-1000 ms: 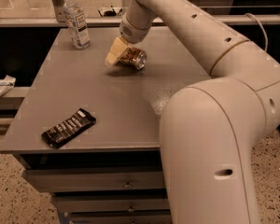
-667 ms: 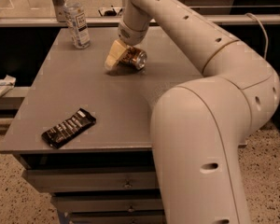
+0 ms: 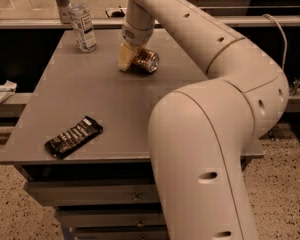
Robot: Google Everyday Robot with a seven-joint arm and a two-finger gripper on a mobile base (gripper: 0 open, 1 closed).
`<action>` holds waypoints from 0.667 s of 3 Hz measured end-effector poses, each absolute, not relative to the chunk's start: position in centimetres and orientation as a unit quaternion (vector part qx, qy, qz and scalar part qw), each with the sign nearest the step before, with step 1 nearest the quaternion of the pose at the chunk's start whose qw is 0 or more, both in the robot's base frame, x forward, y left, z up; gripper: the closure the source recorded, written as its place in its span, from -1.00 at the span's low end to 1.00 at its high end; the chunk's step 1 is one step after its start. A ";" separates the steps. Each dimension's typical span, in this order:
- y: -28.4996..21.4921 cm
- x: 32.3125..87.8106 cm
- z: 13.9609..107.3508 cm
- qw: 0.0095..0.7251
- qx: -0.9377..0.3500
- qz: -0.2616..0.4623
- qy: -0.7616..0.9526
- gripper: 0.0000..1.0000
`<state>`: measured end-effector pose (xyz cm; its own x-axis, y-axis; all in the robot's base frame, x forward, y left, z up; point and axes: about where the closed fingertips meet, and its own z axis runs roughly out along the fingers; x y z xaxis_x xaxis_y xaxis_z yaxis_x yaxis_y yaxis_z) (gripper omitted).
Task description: Place orange can upright
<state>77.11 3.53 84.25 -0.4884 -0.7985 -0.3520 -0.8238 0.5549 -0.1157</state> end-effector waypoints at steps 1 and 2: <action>3.8 77.1 85.5 0.193 -0.483 0.016 0.854 0.23; 2.8 76.0 89.3 0.255 -0.493 0.033 0.831 0.98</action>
Offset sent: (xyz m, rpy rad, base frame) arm -0.0152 -0.0179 0.0746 0.0663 -0.1920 0.0465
